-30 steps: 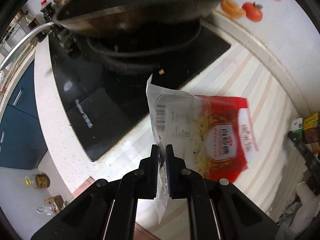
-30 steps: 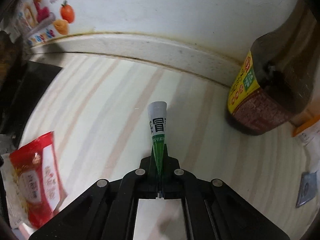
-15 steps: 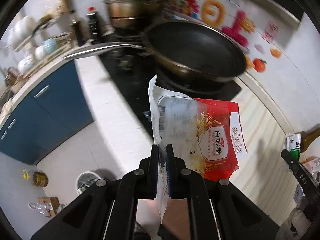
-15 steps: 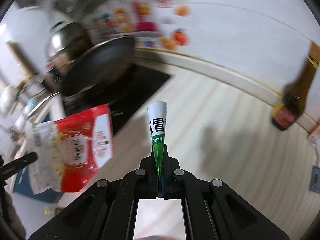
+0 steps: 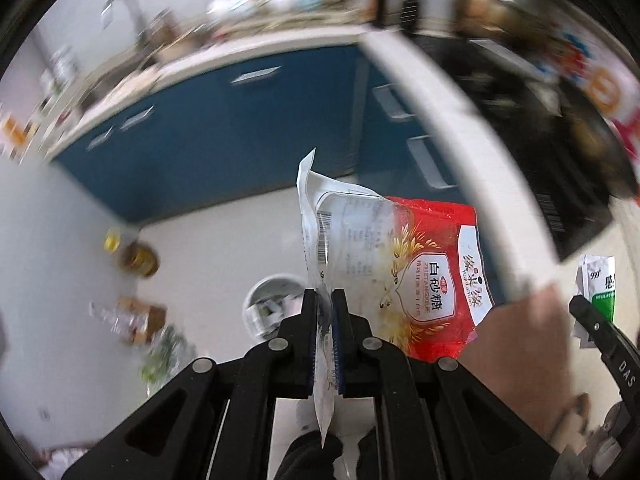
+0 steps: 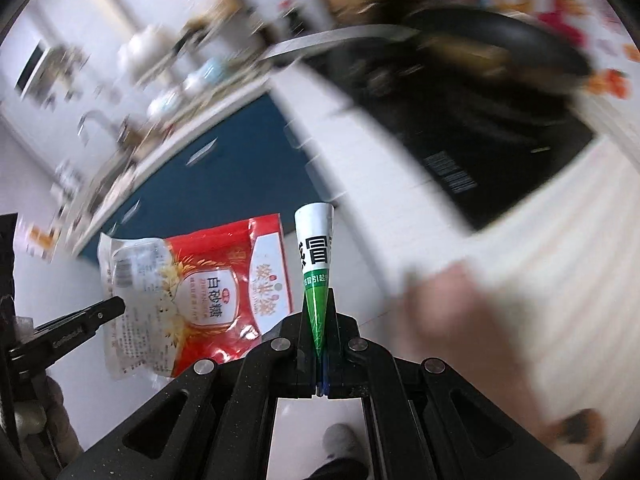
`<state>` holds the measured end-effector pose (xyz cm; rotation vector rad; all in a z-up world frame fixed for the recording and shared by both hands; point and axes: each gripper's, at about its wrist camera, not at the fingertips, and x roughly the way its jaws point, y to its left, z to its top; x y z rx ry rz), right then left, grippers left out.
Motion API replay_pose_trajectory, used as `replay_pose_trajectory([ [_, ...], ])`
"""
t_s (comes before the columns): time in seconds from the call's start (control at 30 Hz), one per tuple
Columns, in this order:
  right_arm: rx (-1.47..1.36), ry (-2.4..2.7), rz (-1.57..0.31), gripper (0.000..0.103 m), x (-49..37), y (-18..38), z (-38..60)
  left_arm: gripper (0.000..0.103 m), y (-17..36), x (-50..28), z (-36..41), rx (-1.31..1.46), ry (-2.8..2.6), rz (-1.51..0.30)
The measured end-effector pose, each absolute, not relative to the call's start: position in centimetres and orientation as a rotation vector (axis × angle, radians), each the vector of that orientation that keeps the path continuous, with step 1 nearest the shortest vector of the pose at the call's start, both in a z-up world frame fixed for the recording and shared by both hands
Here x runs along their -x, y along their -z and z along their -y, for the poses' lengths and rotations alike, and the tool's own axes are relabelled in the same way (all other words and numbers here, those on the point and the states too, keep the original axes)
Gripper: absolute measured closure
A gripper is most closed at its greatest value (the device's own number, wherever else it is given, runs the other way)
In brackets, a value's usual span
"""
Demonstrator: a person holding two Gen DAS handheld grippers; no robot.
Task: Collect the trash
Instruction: 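Carry the sugar bag and green stick over the trash bin, then open both tools to drop the sugar bag and stick into the bin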
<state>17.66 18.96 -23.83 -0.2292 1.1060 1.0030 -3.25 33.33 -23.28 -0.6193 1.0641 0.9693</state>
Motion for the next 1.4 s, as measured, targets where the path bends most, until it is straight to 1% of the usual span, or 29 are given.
replay_pose_trajectory([
  [0.07, 0.283, -1.052, -1.146, 0.102, -14.5, 27.1, -22.6, 0.099, 26.1, 6.3, -35.3, 0.666, -1.02, -1.086],
  [0.17, 0.354, -1.097, -1.21, 0.102, -10.9, 32.7, -26.5, 0.099, 31.7, 10.1, -38.3, 0.74, -1.084, -1.135],
  [0.27, 0.421, -1.129, -1.313, 0.102, -7.3, 41.6, -30.9, 0.099, 39.2, 12.9, -41.1, 0.807, -1.14, -1.203],
  [0.3, 0.433, -1.131, -1.336, 0.102, -6.6, 44.0, -31.8, 0.099, 42.0, 14.0, -42.0, 0.833, -1.154, -1.227],
  [0.37, 0.47, -1.137, -1.398, 0.102, -4.6, 50.7, -34.0, 0.099, 48.2, 15.8, -43.8, 0.88, -1.178, -1.279],
  [0.5, 0.529, -1.136, -1.486, 0.102, -2.6, 62.6, -37.3, 0.098, 58.9, 18.8, -46.5, 0.956, -1.201, -1.347],
  [0.57, 0.54, -1.137, -1.517, 0.102, -2.2, 67.1, -38.5, 0.098, 63.9, 19.7, -47.7, 0.989, -1.205, -1.362],
  [0.63, 0.551, -1.126, -1.562, 0.102, -1.9, 72.6, -39.9, 0.098, 67.6, 20.3, -48.7, 1.015, -1.203, -1.369],
  [0.73, 0.566, -1.108, -1.601, 0.102, -1.9, 78.2, -41.8, 0.098, 72.1, 20.2, -49.8, 1.035, -1.177, -1.394],
  [0.8, 0.589, -1.099, -1.608, 0.101, -2.0, 81.2, -43.1, 0.091, 73.9, 19.8, -50.4, 1.036, -1.152, -1.406],
  [0.87, 0.618, -1.085, -1.62, 0.099, -1.9, 83.7, -44.4, 0.089, 74.9, 19.2, -50.7, 1.029, -1.122, -1.397],
  [0.9, 0.636, -1.08, -1.624, 0.094, -1.8, 84.5, -44.9, 0.088, 75.2, 19.1, -50.9, 1.026, -1.109, -1.401],
  [0.93, 0.649, -1.073, -1.624, 0.08, -1.8, 84.9, -45.1, 0.084, 75.3, 19.1, -51.0, 1.019, -1.101, -1.401],
  [0.97, 0.665, -1.061, -1.62, 0.067, -2.2, 85.1, -45.1, 0.068, 75.2, 19.1, -51.1, 1.008, -1.095, -1.4],
  [1.0, 0.691, -1.042, -1.606, 0.043, -2.2, 85.2, -45.2, 0.035, 75.0, 18.8, -51.3, 1.0, -1.094, -1.398],
  [1.07, 0.692, -1.027, -1.587, 0.029, -2.3, 84.3, -44.9, 0.0, 74.0, 18.6, -51.6, 0.985, -1.096, -1.382],
  [1.13, 0.731, -0.998, -1.555, 0.014, -2.4, 82.9, -44.6, 0.0, 72.5, 18.7, -51.8, 0.969, -1.103, -1.374],
  [1.17, 0.756, -0.988, -1.521, 0.009, -2.4, 81.7, -44.4, 0.0, 71.7, 18.8, -51.7, 0.965, -1.104, -1.367],
  [1.2, 0.769, -0.983, -1.499, 0.001, -2.3, 80.4, -44.1, 0.0, 70.9, 18.8, -51.7, 0.957, -1.104, -1.355],
  [1.27, 0.791, -0.973, -1.455, 0.0, -2.1, 77.8, -43.6, 0.0, 68.1, 19.1, -51.1, 0.917, -1.132, -1.324],
  [1.4, 0.82, -0.986, -1.346, 0.0, -1.5, 69.4, -41.4, 0.0, 61.7, 20.0, -48.8, 0.862, -1.186, -1.258],
])
